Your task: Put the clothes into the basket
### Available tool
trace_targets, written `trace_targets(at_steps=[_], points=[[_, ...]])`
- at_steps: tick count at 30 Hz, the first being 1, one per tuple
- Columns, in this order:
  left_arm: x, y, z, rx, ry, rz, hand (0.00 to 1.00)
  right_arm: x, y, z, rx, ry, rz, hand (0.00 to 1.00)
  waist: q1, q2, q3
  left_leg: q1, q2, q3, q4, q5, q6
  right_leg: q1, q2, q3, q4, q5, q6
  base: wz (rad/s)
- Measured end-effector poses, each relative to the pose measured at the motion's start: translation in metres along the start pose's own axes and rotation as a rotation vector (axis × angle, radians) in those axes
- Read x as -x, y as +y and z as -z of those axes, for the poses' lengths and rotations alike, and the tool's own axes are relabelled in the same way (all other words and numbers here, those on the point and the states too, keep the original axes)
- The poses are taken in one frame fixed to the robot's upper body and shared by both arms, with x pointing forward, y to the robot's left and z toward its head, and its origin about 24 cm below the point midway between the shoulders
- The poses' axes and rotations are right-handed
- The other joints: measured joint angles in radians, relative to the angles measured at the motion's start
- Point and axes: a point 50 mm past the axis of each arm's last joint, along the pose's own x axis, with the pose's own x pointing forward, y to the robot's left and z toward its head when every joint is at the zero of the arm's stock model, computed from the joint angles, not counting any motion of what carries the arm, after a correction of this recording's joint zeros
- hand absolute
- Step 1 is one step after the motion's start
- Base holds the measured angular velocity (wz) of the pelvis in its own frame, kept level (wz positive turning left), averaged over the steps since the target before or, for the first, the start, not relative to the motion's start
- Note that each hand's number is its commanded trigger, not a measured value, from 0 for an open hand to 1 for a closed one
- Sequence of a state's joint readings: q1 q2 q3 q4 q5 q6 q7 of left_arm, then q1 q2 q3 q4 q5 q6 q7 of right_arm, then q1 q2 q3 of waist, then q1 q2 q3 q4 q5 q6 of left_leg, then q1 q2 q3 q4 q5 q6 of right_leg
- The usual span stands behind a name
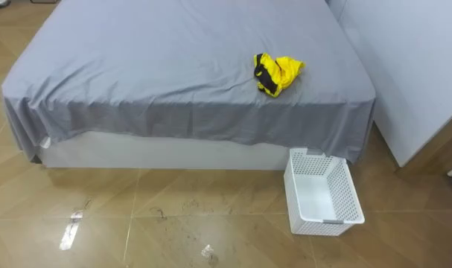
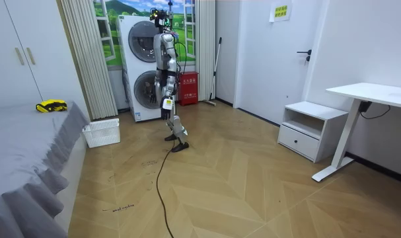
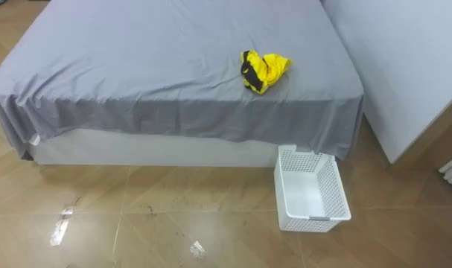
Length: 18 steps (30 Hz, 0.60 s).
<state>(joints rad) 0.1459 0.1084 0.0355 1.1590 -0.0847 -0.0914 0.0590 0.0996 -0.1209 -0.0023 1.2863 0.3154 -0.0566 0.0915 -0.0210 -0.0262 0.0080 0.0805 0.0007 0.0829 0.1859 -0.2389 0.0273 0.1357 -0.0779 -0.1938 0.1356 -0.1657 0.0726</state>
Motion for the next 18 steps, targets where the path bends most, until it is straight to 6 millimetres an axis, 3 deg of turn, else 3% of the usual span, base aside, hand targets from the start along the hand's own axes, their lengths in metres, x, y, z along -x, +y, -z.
trace_targets(at_steps=[18], points=[[0.0021, 0.0013, 0.0085, 0.008, 0.025, 0.001, 0.00, 0.0013, -0.0014, 0.0076, -0.092, 0.025, -0.022, 0.00, -0.006, 0.017, -0.0046, -0.002, 0.001, 0.003, 0.001, 0.000, 0.000, -0.002, 0.000, -0.009, 0.000, 0.000, 0.000, 0.00]])
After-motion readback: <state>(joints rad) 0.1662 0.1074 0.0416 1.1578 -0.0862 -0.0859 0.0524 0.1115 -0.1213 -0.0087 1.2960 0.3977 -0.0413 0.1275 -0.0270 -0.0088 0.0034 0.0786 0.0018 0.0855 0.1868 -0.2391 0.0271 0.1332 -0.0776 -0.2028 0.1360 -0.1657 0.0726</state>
